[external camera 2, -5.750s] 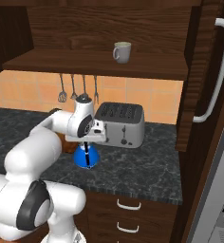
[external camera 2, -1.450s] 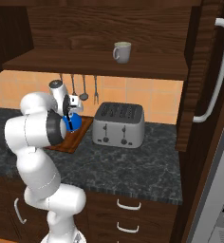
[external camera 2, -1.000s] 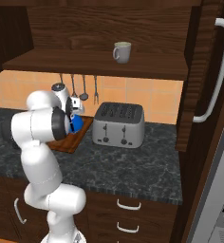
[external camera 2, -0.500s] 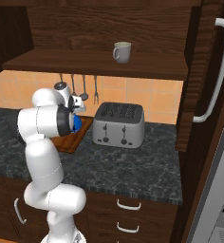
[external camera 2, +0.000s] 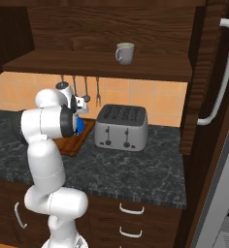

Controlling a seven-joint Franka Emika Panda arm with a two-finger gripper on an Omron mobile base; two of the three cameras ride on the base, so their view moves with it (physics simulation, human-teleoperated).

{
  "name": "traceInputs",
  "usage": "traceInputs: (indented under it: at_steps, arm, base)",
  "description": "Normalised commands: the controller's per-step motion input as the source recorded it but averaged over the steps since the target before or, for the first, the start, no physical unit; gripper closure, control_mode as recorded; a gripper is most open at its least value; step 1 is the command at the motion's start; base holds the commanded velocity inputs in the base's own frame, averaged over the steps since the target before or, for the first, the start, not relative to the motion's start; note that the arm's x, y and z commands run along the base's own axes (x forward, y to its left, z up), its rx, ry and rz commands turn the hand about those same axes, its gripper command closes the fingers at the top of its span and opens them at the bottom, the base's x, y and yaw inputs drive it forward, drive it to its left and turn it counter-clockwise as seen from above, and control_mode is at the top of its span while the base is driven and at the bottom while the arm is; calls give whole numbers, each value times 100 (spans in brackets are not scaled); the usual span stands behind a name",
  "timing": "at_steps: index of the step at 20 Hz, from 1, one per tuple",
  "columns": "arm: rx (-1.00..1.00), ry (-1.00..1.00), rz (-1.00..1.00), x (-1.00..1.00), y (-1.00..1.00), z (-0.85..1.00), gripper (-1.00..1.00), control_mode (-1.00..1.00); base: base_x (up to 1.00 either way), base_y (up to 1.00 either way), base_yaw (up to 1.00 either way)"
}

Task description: Pick the kettle from the counter and place it on the tray. Then pick the mug from the cabinet and place it on the tray. Then close the cabinet doors.

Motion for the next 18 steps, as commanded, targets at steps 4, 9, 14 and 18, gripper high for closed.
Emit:
traceInputs:
  at_steps: [4, 9, 14, 18]
  arm:
    - [0, 0, -4, -7, 0, -16, -100, -100]
    - [0, 0, -1, -16, 0, -16, -100, -100]
    - [0, -10, -2, -7, 0, -2, -100, -100]
    - [0, -14, -3, -7, 1, 0, -100, -100]
  base:
    - [0, 0, 0]
    - [0, 0, 0]
    - [0, 0, 0]
    - [0, 0, 0]
